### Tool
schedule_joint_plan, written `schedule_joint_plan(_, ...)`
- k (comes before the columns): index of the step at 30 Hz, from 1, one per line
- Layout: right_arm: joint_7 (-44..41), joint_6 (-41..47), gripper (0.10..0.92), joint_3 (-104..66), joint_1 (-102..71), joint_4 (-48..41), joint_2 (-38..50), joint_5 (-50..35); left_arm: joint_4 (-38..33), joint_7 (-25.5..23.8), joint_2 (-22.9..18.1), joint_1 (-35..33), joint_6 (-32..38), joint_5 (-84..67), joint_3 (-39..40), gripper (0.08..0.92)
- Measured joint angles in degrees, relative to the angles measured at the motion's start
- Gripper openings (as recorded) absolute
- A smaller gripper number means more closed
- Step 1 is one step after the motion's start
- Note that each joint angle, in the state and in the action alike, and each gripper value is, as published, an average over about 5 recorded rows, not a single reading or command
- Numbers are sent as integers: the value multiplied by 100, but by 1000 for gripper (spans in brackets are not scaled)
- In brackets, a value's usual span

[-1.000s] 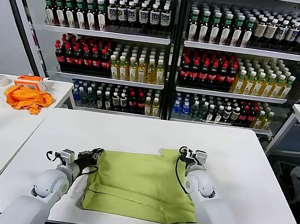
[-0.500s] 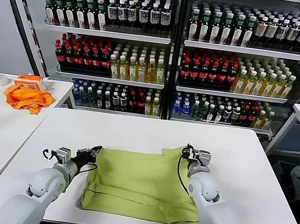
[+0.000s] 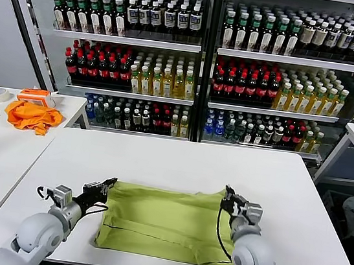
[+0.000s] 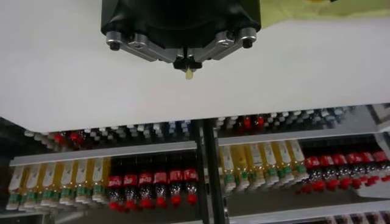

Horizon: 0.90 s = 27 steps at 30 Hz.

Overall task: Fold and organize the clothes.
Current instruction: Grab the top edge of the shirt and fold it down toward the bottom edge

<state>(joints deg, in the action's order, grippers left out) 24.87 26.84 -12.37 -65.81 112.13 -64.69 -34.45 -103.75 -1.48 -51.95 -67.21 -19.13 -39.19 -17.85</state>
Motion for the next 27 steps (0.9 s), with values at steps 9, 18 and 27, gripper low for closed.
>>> schedule_joint_plan(9, -6, 67, 104, -192, -569, 347, 142, 136, -312, 2, 20, -466, 105, 69, -35, 84)
schedule_joint_plan(18, -87, 62, 104, -197, -929, 485, 139, 217, -423, -1, 20, -746, 128, 192, -110, 84)
schedule_joint_plan(27, -134, 112, 137, -247, -1168, 580, 206, 270, -481, 53, -2, -881, 86, 306, -116, 110)
